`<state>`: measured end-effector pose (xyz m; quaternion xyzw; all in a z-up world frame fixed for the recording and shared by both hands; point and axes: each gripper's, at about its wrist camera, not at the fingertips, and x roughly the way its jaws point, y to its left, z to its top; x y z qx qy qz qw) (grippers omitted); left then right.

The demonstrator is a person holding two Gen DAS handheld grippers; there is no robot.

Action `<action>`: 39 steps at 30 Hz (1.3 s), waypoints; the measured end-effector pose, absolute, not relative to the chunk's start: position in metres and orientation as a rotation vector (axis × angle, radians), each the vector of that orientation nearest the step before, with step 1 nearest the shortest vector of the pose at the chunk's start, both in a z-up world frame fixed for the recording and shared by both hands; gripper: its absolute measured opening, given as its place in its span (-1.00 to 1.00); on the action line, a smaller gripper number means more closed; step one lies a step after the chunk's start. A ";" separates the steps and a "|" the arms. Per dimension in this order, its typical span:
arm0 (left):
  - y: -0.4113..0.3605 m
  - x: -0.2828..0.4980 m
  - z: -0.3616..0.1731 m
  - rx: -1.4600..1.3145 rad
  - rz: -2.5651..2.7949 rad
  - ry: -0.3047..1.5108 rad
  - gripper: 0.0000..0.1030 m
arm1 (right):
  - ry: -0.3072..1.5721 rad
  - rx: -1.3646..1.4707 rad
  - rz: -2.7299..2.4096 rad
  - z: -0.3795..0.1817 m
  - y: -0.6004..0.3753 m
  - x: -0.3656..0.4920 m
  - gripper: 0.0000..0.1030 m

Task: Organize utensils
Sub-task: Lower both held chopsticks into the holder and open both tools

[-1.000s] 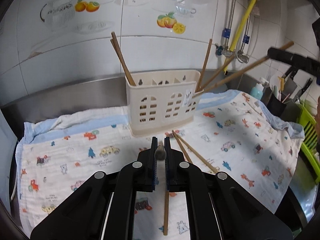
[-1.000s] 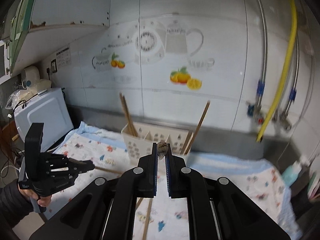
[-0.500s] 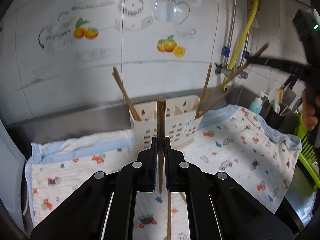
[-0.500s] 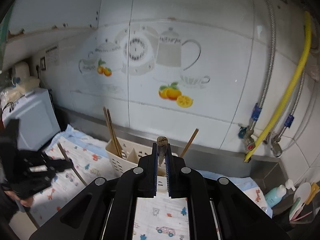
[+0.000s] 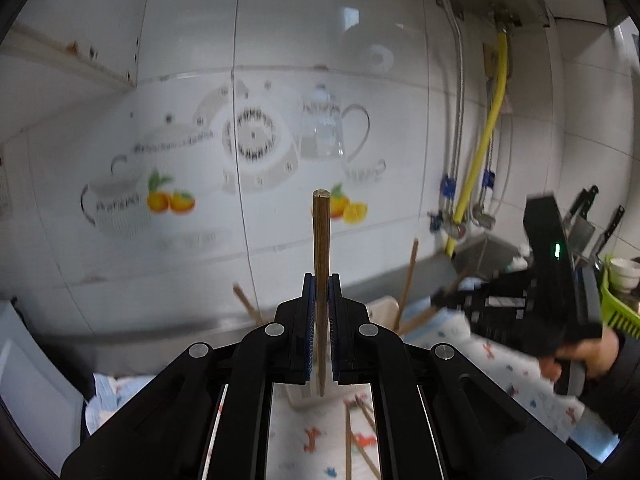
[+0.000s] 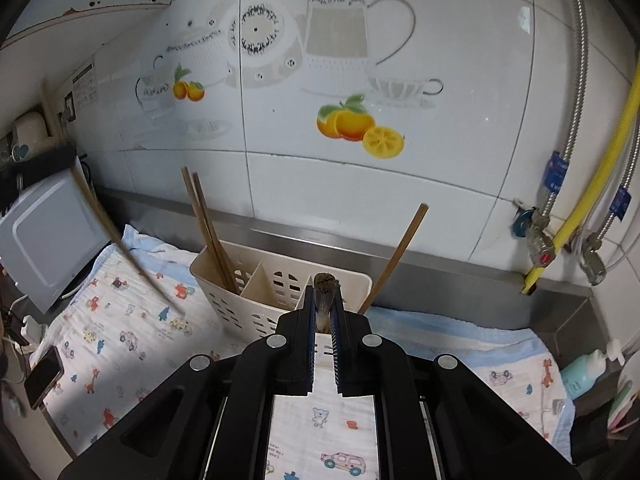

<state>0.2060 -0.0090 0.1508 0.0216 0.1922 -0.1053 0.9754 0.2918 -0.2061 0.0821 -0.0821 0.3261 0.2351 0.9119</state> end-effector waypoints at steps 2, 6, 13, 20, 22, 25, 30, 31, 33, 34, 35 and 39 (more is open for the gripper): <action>-0.013 0.213 0.158 0.051 -0.201 0.374 -0.90 | 0.675 -0.175 0.484 0.080 -0.205 0.293 -0.86; -0.019 0.224 0.166 0.067 -0.176 0.348 -0.90 | 0.677 -0.178 0.489 0.076 -0.204 0.296 -0.86; -0.021 0.252 0.164 0.044 -0.145 0.351 -0.90 | 0.674 -0.181 0.489 0.072 -0.206 0.297 -0.86; -0.011 0.275 0.132 -0.005 -0.127 0.430 -0.90 | 0.659 -0.182 0.489 0.073 -0.209 0.294 -0.85; -0.010 0.279 0.125 -0.013 -0.130 0.447 -0.90 | 0.654 -0.178 0.491 0.074 -0.210 0.293 -0.85; -0.007 0.283 0.116 -0.022 -0.133 0.472 -0.90 | 0.645 -0.171 0.492 0.076 -0.211 0.290 -0.84; -0.007 0.289 0.104 -0.019 -0.136 0.504 -0.89 | 0.623 -0.170 0.491 0.079 -0.211 0.284 -0.72; -0.006 0.291 0.102 -0.020 -0.136 0.511 -0.89 | 0.620 -0.171 0.491 0.080 -0.211 0.282 -0.72; -0.005 0.294 0.097 -0.026 -0.134 0.524 -0.88 | 0.613 -0.167 0.497 0.081 -0.211 0.278 -0.71; -0.005 0.295 0.096 -0.033 -0.137 0.530 -0.88 | 0.610 -0.167 0.499 0.082 -0.211 0.277 -0.69; -0.004 0.295 0.094 -0.038 -0.140 0.536 -0.88 | 0.604 -0.169 0.500 0.083 -0.211 0.274 -0.68; -0.005 0.293 0.091 -0.034 -0.140 0.543 -0.85 | 0.585 -0.171 0.507 0.086 -0.212 0.265 -0.59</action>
